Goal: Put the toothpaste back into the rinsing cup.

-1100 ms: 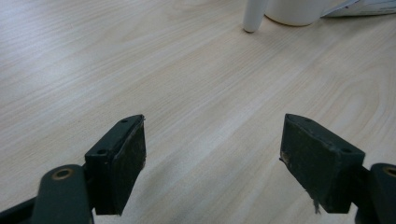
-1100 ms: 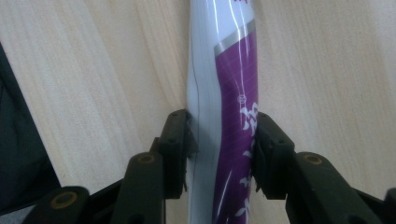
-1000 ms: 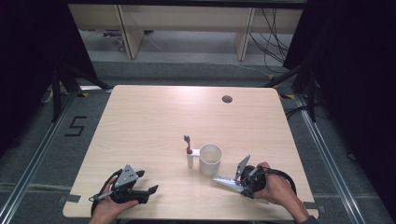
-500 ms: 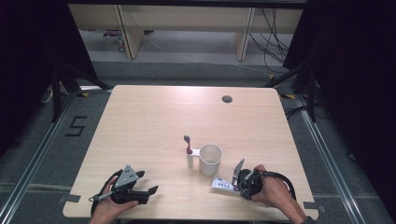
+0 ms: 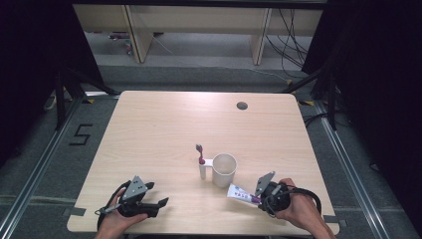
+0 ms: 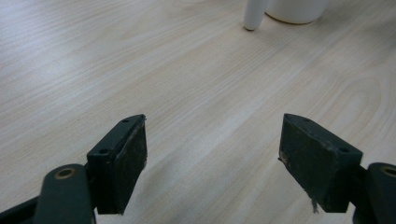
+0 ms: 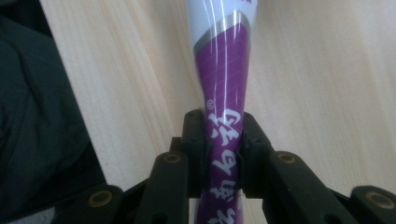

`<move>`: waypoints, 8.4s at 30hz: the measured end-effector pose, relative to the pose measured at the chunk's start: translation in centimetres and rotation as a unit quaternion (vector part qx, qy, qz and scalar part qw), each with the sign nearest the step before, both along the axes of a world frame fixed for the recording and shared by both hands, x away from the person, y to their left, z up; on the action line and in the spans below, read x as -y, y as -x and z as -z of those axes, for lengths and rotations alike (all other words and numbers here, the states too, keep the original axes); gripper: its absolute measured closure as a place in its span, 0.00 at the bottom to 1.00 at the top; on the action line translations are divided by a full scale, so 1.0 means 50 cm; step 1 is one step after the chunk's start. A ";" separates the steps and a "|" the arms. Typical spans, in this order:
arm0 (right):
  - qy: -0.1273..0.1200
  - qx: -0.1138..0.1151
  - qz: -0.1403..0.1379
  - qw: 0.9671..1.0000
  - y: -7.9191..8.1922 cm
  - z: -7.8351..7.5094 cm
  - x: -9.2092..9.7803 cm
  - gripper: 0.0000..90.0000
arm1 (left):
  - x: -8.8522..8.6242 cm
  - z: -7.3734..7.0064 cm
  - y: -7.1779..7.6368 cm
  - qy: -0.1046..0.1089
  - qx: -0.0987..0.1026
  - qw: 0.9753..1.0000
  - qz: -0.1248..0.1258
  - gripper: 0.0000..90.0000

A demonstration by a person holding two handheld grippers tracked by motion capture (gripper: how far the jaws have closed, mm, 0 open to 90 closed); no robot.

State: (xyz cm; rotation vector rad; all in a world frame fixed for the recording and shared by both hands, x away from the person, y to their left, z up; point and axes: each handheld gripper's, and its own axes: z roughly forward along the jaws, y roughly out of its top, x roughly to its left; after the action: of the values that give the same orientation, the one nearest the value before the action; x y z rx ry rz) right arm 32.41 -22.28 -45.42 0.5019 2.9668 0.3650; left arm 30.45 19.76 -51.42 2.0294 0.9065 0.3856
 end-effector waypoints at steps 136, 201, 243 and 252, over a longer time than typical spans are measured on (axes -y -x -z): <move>-0.345 0.102 0.074 0.930 -0.124 0.000 -0.116 0.84 | 0.000 -0.002 0.003 0.011 0.003 1.000 0.007 0.25; -0.387 0.125 0.227 0.885 -0.113 -0.028 0.043 0.19 | -0.007 -0.004 0.000 0.011 0.000 1.000 -0.008 0.19; -0.347 0.128 0.266 0.890 -0.028 0.040 0.114 0.18 | -0.010 0.001 0.003 0.012 0.002 1.000 -0.011 0.19; -0.331 0.128 0.260 0.898 -0.009 0.052 0.117 0.18 | -0.011 0.000 0.004 0.009 0.003 1.000 -0.012 0.19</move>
State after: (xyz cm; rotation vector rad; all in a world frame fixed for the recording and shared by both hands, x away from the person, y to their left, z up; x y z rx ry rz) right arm 32.84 -28.10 -48.02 1.1634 2.2624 1.2579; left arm 30.25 20.30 -51.42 2.0005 0.9278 0.3952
